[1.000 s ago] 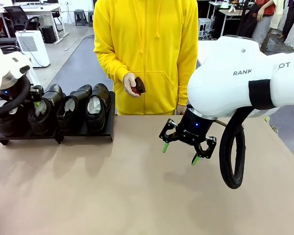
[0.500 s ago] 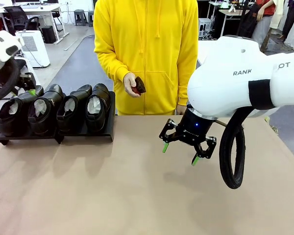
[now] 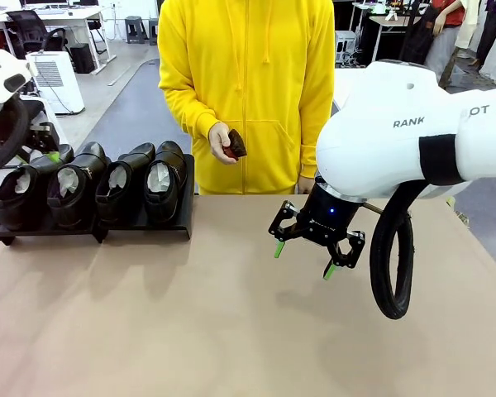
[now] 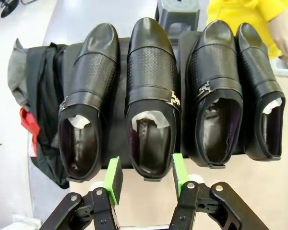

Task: Organize the shoes by placing them on the stand.
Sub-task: Place the Shoe from the middle of the table onto the Shoes Stand.

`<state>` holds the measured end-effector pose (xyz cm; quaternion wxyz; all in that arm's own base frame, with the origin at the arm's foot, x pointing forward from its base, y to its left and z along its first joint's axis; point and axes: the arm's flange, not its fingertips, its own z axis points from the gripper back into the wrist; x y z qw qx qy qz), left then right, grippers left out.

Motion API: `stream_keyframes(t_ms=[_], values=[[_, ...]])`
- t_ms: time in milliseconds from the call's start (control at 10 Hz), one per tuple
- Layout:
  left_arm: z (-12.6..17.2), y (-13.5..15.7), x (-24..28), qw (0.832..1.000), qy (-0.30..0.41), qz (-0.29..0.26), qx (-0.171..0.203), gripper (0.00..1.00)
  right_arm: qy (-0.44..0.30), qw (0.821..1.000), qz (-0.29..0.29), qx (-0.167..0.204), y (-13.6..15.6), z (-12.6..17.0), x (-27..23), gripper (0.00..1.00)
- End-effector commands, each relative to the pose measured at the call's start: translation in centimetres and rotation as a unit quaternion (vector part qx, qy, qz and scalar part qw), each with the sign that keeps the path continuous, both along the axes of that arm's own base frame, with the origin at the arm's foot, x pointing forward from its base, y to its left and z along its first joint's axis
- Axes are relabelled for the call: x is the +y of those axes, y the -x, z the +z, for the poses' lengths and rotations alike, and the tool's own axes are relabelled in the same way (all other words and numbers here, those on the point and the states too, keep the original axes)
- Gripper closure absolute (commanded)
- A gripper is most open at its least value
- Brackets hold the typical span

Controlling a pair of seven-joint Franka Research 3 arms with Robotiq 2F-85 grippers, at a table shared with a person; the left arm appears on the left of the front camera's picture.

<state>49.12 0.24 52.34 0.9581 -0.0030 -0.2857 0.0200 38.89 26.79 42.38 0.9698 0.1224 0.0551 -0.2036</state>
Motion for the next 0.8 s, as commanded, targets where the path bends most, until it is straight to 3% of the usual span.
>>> stream_keyframes(t_ms=[0,700], values=[[0.32,-0.31,-0.06,1.0,-0.008,0.003,-0.006,0.44,0.003,1.0,0.008,-0.007,-0.34,0.12,-0.1,0.0],[0.32,-0.31,-0.06,1.0,-0.008,0.003,-0.006,0.44,0.003,1.0,0.008,-0.007,-0.34,0.12,-0.1,0.0]])
